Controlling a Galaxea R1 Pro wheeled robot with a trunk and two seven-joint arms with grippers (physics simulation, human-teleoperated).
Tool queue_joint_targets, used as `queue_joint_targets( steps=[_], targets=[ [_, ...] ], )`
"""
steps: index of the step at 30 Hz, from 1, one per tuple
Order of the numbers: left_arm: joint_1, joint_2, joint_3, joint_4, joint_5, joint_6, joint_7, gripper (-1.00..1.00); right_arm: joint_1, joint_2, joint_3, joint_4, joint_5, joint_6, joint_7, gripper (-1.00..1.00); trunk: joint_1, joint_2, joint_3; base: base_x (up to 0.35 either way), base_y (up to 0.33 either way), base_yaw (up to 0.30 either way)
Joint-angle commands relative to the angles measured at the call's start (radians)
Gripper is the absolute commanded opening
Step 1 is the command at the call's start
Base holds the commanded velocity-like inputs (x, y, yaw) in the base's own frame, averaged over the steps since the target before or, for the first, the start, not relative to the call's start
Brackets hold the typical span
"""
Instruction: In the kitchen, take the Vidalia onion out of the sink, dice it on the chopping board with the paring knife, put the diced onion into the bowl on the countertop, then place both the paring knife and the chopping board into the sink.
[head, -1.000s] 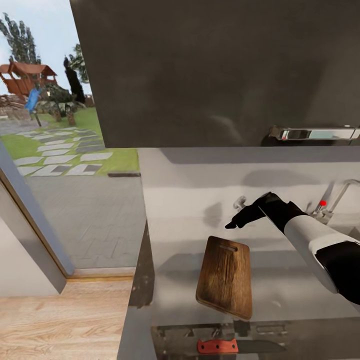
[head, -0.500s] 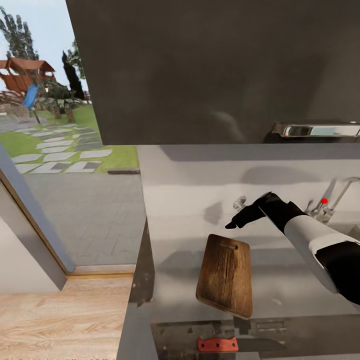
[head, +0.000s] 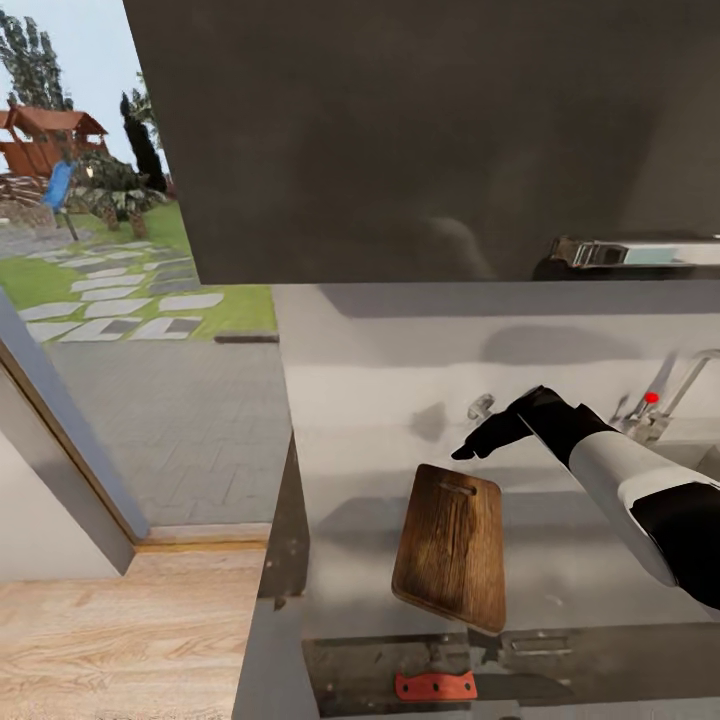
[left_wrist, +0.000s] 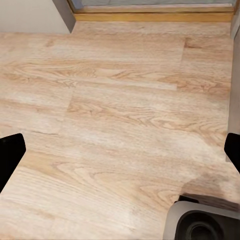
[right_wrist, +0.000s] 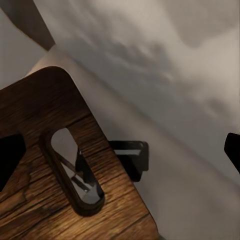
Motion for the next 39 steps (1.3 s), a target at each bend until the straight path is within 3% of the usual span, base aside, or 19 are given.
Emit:
queue_joint_targets(
  steps=[1,5,11,21,39],
  targets=[
    [0.0,0.0,-0.002,-0.002,0.007,-0.001,-0.002,1.0,0.0,-0.001,-0.004,-0.002,0.009,0.005,0.006,1.0,0.001,-0.002,-0.003,0.0,0.0,0.0],
    [0.0,0.0,-0.003,-0.002,0.007,-0.001,-0.002,1.0,0.0,-0.001,-0.004,0.0,0.068,0.003,0.006,1.0,0.001,-0.002,-0.008,0.0,0.0,0.0],
    [0.0,-0.001,-0.003,-0.001,0.007,-0.001,-0.002,1.0,0.0,-0.002,-0.005,0.002,0.098,-0.017,0.006,1.0,0.001,-0.002,-0.015,0.0,0.0,0.0],
    [0.0,-0.001,-0.004,-0.001,0.007,-0.001,-0.002,1.0,0.0,-0.017,-0.005,0.002,0.102,-0.024,0.006,1.0,0.001,-0.002,-0.026,0.0,0.0,0.0],
    [0.0,-0.001,-0.004,-0.001,0.007,-0.001,-0.002,1.0,0.0,-0.017,-0.005,0.003,0.103,-0.024,0.006,1.0,0.001,-0.002,-0.045,0.0,0.0,0.0]
  ],
)
